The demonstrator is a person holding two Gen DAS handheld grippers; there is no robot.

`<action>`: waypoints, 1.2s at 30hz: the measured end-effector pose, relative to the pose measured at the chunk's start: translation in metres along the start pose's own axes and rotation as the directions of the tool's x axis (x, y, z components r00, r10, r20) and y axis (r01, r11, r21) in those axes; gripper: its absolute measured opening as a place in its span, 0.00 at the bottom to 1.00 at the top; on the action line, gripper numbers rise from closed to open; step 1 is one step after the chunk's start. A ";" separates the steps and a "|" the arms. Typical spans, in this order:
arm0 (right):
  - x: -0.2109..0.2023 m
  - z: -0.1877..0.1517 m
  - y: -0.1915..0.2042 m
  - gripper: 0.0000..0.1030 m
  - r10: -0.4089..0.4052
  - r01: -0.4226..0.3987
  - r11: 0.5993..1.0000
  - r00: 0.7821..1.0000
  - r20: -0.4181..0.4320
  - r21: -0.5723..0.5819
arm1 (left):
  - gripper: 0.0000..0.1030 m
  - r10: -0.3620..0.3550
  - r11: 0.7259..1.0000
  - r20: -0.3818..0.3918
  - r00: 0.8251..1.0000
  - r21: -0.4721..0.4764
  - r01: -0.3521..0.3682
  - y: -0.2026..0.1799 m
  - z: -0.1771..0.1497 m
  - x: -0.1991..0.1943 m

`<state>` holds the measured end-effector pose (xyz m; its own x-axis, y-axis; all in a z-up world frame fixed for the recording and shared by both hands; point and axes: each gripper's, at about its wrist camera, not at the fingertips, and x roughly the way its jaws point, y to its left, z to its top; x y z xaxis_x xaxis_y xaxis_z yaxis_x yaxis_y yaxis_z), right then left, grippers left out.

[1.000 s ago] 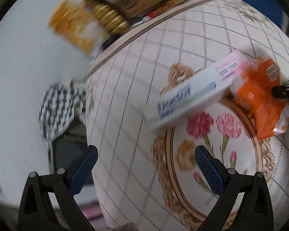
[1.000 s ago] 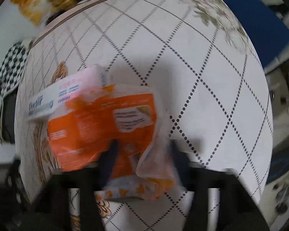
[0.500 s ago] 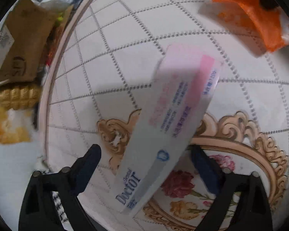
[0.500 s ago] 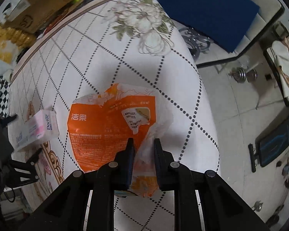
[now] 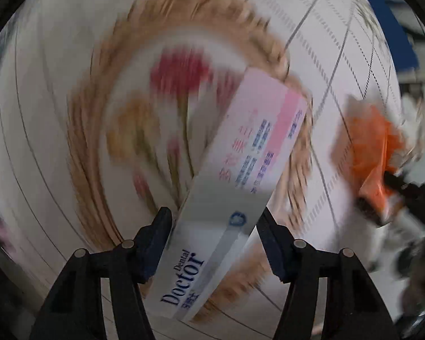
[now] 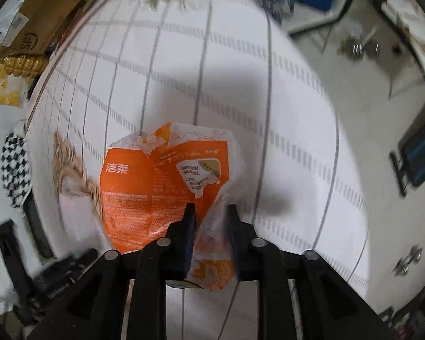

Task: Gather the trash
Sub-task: 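Grasp the Dental Doctor toothpaste box with the left tool while the right tool grasps the orange bag, then carry the toothpaste box and orange bag down into the bin and open both tools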

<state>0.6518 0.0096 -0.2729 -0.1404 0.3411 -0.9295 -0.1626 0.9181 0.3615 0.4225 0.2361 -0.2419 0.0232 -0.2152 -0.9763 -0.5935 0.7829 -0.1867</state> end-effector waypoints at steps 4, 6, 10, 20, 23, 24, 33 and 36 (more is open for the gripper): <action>-0.004 -0.018 -0.007 0.73 0.032 -0.032 0.999 0.999 0.012 -0.031 | 0.56 -0.043 0.999 0.065 0.997 -0.001 0.043 -0.007 -0.028 -0.004; -0.005 -0.019 -0.004 0.80 0.035 -0.033 0.997 0.999 0.028 -0.064 | 0.59 0.015 0.996 0.122 0.992 0.085 -0.025 -0.026 -0.035 -0.008; 0.003 -0.017 0.017 0.80 0.030 -0.022 0.986 0.999 0.044 -0.168 | 0.59 0.163 0.966 0.181 0.970 0.173 -0.194 -0.058 -0.028 -0.002; 0.017 -0.030 0.060 0.40 -0.118 0.153 0.937 0.985 0.127 -0.315 | 0.41 0.221 0.964 0.265 0.938 0.083 -0.251 -0.065 -0.044 -0.006; 0.014 -0.037 0.061 0.19 -0.105 0.145 0.939 0.984 0.143 -0.312 | 0.41 0.232 0.965 0.288 0.929 0.048 -0.256 -0.063 -0.061 -0.014; 0.011 -0.040 0.062 0.16 -0.100 0.145 0.939 0.983 0.154 -0.313 | 0.41 0.233 0.966 0.300 0.925 0.036 -0.255 -0.060 -0.069 -0.019; -0.035 -0.094 0.052 0.13 -0.038 0.107 0.948 0.973 0.228 -0.299 | 0.41 0.227 0.970 0.419 0.879 -0.019 -0.241 -0.055 -0.139 -0.074; -0.061 -0.131 0.044 0.12 -0.010 0.092 0.949 0.964 0.264 -0.301 | 0.41 0.203 0.976 0.460 0.864 -0.021 -0.218 -0.035 -0.153 -0.090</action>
<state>0.5249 0.0029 -0.1908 0.1240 0.3734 -0.9193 -0.4610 0.8421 0.2798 0.3178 0.1387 -0.1307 0.2696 0.2415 -0.9322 -0.6010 0.7986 0.0331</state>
